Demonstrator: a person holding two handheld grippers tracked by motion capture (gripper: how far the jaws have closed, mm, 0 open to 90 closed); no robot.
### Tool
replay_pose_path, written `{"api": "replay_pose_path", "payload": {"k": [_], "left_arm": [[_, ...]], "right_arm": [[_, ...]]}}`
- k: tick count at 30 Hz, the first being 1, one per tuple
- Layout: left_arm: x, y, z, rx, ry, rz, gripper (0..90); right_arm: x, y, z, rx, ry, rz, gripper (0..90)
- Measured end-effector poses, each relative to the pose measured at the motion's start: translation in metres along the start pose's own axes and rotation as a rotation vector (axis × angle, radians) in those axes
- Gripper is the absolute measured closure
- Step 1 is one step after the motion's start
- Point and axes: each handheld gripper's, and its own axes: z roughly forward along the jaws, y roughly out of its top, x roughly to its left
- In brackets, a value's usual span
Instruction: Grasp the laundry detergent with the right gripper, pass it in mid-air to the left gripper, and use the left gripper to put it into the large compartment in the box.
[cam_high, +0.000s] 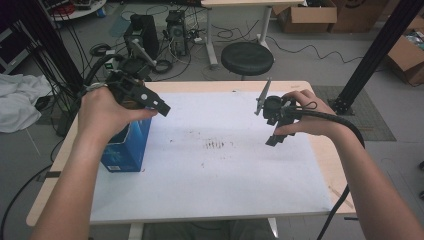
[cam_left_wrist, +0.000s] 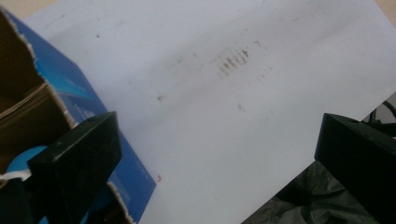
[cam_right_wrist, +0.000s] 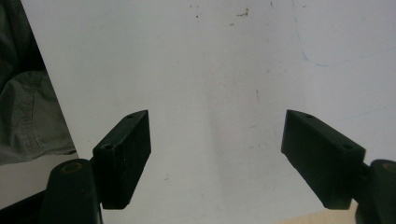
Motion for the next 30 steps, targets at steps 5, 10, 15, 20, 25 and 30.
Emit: {"api": "replay_pose_path", "payload": {"k": [5,10,15,20,25,30], "left_arm": [[-0.022,0.01,0.009,0.007,0.008,0.074,0.2],[-0.044,0.021,0.021,0.03,0.014,0.166,0.1],[-0.064,0.029,0.033,0.068,0.061,0.244,0.1],[-0.078,0.035,0.041,0.097,0.097,0.293,0.1],[-0.085,0.039,0.046,0.119,0.116,0.318,0.5],[-0.089,0.042,0.051,0.135,0.119,0.336,0.7]], "right_arm": [[0.0,0.003,-0.005,0.0,-0.007,-0.004,23.5],[-0.001,0.004,-0.006,-0.005,-0.008,-0.005,23.6],[-0.001,0.003,-0.008,-0.006,-0.008,-0.003,23.6],[-0.002,0.003,-0.011,-0.005,-0.01,-0.007,22.9],[-0.002,0.003,-0.014,-0.005,-0.01,-0.014,22.3],[-0.003,0.003,-0.013,-0.006,-0.009,-0.01,22.1]]}}
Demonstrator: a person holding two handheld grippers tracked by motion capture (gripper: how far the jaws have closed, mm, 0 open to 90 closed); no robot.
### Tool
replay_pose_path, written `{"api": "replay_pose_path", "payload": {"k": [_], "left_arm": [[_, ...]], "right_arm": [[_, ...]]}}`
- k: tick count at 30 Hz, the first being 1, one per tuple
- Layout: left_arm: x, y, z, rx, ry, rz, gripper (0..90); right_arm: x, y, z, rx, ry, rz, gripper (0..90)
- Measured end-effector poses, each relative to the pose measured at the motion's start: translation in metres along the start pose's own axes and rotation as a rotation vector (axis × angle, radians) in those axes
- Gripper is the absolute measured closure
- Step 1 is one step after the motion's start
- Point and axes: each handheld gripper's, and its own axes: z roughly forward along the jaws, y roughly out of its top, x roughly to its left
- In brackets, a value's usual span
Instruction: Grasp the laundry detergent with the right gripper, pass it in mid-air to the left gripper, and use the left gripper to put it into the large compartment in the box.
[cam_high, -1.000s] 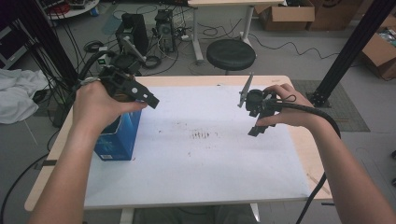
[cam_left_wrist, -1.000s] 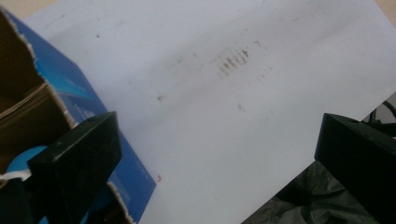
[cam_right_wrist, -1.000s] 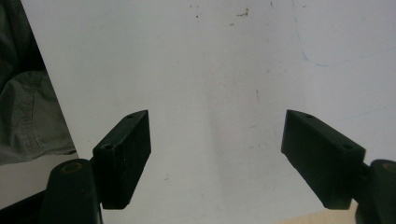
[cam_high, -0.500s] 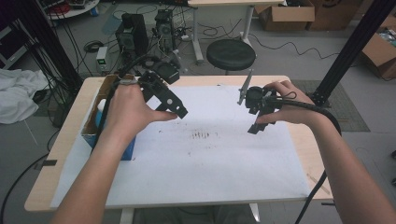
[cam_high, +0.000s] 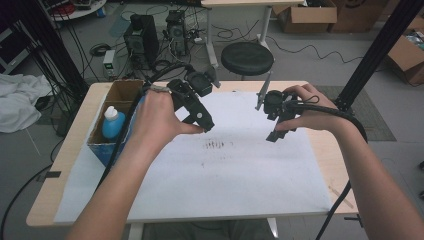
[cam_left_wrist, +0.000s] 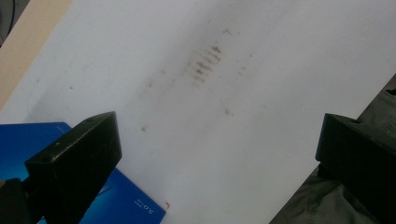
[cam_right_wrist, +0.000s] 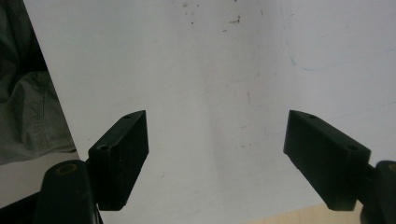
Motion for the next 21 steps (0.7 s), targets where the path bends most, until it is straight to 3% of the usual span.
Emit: {"api": "replay_pose_path", "payload": {"k": [21], "left_arm": [[0.0007,0.0015,0.0049,0.021,0.004,0.005,0.5]], "right_arm": [[0.0005,-0.0011,0.0014,0.008,-0.004,-0.004,22.1]]}}
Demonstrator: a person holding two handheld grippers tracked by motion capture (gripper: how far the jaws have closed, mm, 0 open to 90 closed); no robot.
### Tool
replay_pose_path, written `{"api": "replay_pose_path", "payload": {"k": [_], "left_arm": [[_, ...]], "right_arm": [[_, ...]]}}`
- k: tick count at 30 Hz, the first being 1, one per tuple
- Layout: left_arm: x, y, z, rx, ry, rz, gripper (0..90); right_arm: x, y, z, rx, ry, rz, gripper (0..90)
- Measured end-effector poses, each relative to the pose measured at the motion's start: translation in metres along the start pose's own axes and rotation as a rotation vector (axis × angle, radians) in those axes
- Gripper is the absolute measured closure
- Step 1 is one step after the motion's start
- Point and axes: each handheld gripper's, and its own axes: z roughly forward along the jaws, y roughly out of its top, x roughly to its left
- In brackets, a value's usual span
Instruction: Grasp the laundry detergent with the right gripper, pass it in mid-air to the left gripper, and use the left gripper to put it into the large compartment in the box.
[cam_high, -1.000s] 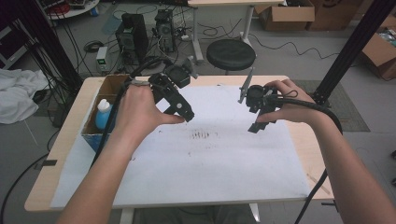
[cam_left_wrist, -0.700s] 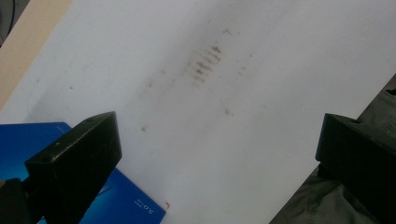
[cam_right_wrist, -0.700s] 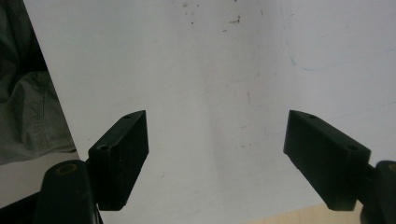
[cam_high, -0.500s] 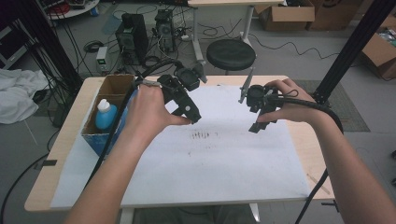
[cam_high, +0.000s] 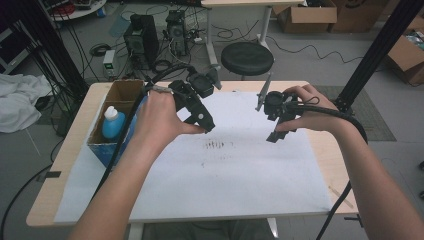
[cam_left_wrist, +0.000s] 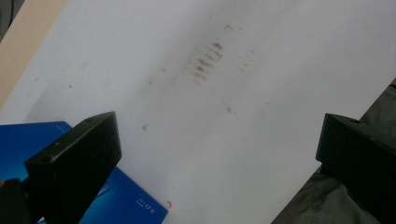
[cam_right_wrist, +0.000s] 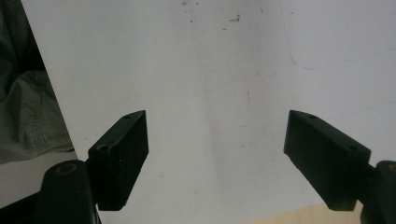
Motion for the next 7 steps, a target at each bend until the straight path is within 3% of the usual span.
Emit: {"api": "replay_pose_path", "payload": {"k": [7], "left_arm": [[-0.0005,0.0005,0.0012,0.002,-0.001,0.005,0.5]], "right_arm": [[0.001,-0.0011,0.0005,-0.001,-0.004,0.002,22.1]]}}
